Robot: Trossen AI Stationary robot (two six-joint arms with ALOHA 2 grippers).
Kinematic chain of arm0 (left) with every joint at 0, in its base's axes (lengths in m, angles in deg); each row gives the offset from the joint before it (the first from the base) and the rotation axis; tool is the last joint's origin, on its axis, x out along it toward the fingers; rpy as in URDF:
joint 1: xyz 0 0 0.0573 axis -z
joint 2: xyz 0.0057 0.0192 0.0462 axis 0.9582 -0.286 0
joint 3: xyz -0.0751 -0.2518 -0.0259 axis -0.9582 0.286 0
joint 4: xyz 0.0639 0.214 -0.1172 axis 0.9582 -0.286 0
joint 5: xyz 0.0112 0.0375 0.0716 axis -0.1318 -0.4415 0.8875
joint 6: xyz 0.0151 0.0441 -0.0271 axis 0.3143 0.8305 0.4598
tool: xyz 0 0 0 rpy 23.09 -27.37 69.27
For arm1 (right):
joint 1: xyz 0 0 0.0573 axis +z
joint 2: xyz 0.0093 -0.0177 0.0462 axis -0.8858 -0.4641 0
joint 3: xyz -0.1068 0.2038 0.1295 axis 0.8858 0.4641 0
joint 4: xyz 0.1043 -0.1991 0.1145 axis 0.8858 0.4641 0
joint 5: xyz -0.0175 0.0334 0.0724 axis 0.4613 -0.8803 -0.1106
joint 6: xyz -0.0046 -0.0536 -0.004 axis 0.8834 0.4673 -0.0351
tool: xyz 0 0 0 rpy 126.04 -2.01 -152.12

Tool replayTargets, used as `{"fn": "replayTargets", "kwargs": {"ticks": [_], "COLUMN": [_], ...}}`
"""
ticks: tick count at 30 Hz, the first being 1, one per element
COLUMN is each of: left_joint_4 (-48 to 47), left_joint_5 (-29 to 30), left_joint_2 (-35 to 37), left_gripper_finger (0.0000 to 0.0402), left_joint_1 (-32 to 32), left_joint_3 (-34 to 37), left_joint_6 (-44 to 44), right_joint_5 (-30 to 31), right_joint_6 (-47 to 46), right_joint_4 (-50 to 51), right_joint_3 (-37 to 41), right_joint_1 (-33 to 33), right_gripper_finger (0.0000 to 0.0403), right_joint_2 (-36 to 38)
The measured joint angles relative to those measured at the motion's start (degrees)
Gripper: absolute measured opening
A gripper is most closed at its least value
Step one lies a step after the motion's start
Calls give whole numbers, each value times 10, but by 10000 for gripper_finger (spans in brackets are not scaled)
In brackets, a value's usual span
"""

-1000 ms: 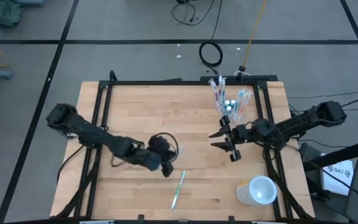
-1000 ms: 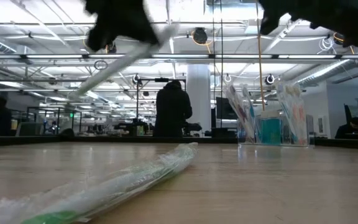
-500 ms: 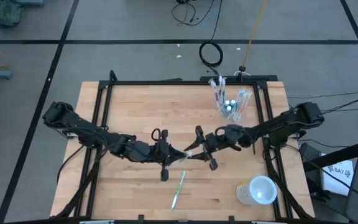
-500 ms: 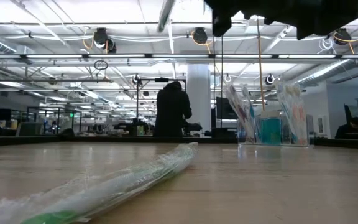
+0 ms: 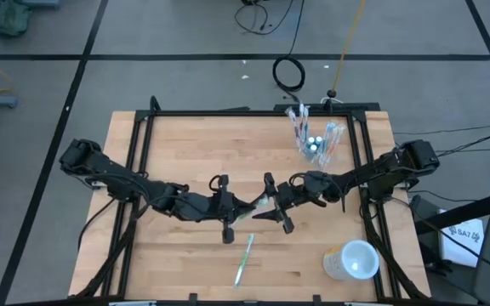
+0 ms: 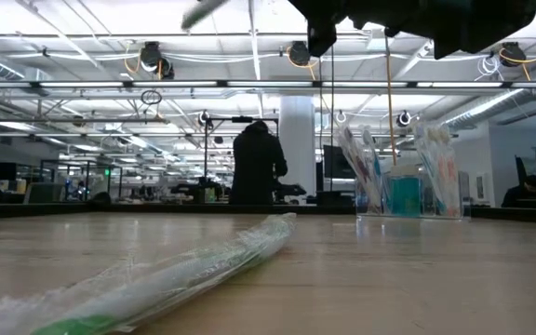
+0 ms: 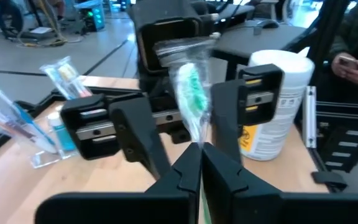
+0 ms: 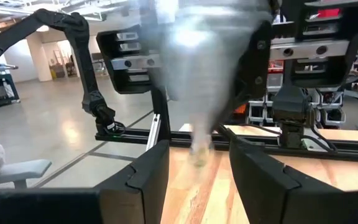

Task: Pick & Place toothbrushing station
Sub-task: Put the left green toothbrush into the transparent organizer

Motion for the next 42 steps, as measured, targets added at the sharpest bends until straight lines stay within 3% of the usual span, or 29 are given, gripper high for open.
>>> {"fn": "replayTargets", "kwargs": {"ticks": [10,20,24,30,42], "left_joint_4": [1,-1,-1,-7,-56], "left_joint_5": [22,26,25,21,5], "left_joint_2": [0,0,0,0,0], "left_gripper_finger": [13,3,19,31,11], "left_joint_1": [0,0,0,0,-5], "left_joint_3": [0,0,0,0,0], "left_joint_6": [-2,-13,-13,-36,-59], "right_joint_5": [2,1,1,0,-3], "right_joint_6": [0,3,13,8,35], "right_joint_4": [-20,-13,-13,-12,59], "right_joint_3": [0,0,0,0,0], "right_joint_1": [0,-5,-5,-5,-25], "right_gripper_finger": [146,45,15,22,23], "right_joint_2": [0,0,0,0,0]}}
